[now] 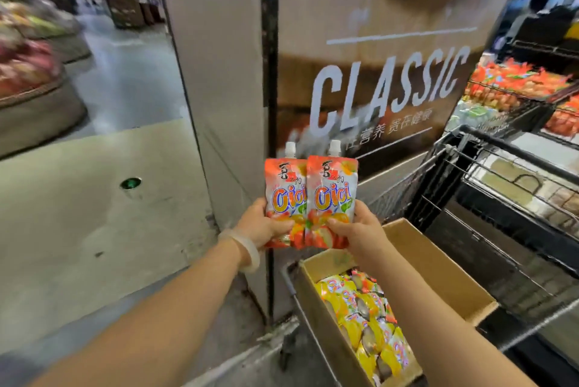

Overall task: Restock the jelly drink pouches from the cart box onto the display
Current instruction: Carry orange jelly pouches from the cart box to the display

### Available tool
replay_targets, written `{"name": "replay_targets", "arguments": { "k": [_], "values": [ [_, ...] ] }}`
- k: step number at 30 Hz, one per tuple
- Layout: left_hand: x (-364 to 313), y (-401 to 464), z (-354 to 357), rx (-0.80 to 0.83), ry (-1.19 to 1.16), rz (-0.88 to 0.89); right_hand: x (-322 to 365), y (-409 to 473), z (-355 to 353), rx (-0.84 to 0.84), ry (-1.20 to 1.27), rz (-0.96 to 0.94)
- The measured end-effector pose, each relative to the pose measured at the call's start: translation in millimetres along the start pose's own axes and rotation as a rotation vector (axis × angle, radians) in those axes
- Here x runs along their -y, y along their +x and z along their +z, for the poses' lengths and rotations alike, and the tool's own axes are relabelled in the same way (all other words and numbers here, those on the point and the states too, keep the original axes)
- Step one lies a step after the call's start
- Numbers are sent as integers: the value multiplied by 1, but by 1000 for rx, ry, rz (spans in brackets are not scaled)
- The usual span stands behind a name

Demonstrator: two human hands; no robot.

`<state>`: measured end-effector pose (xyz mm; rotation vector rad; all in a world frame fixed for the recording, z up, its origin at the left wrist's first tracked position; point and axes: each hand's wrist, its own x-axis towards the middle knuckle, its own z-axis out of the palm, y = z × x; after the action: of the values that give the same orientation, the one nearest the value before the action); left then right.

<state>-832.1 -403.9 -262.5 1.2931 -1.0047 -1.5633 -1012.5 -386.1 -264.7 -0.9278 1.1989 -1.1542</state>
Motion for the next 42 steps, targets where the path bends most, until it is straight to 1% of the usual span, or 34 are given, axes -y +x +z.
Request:
{"name": "replay_targets", "arguments": {
  "k": [6,13,18,22,29,33,38,42],
  "values": [
    [-6,-78,-126,-221,-101,52,-17,-23,135,231,-22,17],
    [0,-203,-272,-415,-160,122,-51,-95,301,449,-56,86],
    [8,-292,-357,-543,-191,150,-73,-152,403,620,-94,71],
    [16,-362,-411,-678,-212,168,-93,-195,473,756,-118,49],
    [29,-454,-487,-896,-301,216,-118,-258,584,988,-164,98],
    [36,-496,-527,-981,-368,242,-130,-285,643,1121,-192,121],
    [43,-541,-572,-1187,-400,264,-147,-314,723,1295,-180,142],
    [45,-582,-604,-1305,-417,266,-157,-343,786,1449,-194,179]
  ]
}}
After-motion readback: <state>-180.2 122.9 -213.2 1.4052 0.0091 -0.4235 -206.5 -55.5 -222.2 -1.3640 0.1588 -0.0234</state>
